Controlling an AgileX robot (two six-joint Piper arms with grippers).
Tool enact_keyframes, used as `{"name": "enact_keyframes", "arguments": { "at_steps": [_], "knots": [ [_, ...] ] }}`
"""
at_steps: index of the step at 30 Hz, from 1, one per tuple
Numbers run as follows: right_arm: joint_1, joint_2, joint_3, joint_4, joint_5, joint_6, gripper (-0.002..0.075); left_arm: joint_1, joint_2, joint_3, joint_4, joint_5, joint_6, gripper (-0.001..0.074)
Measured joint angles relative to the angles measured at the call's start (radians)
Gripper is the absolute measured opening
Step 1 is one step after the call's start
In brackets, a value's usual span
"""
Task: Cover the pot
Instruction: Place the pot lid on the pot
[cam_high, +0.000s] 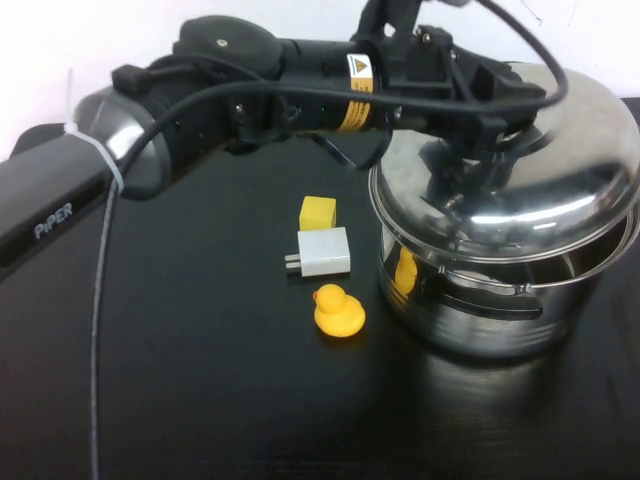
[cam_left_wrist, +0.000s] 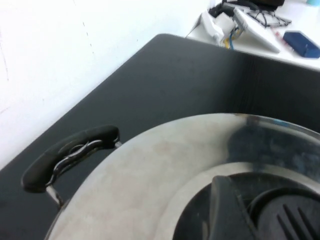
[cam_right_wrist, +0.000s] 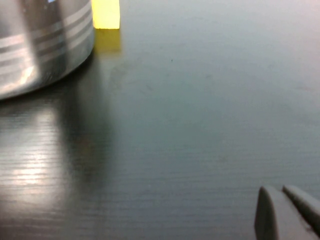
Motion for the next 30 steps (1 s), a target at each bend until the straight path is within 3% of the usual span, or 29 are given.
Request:
{"name": "enact_keyframes", "arguments": {
  "at_steps": [10,30],
  "knots": [
    [0.000,0.000,0.000,0.000,0.000,0.000,-0.0002,-0.008,0.015,0.000,0.000,0.002,0.125,0.0317],
    [0.000,0.000,0.000,0.000,0.000,0.000,-0.0002,-0.012,0.042,0.000,0.000,-0.020,0.109,0.0318]
  ]
}}
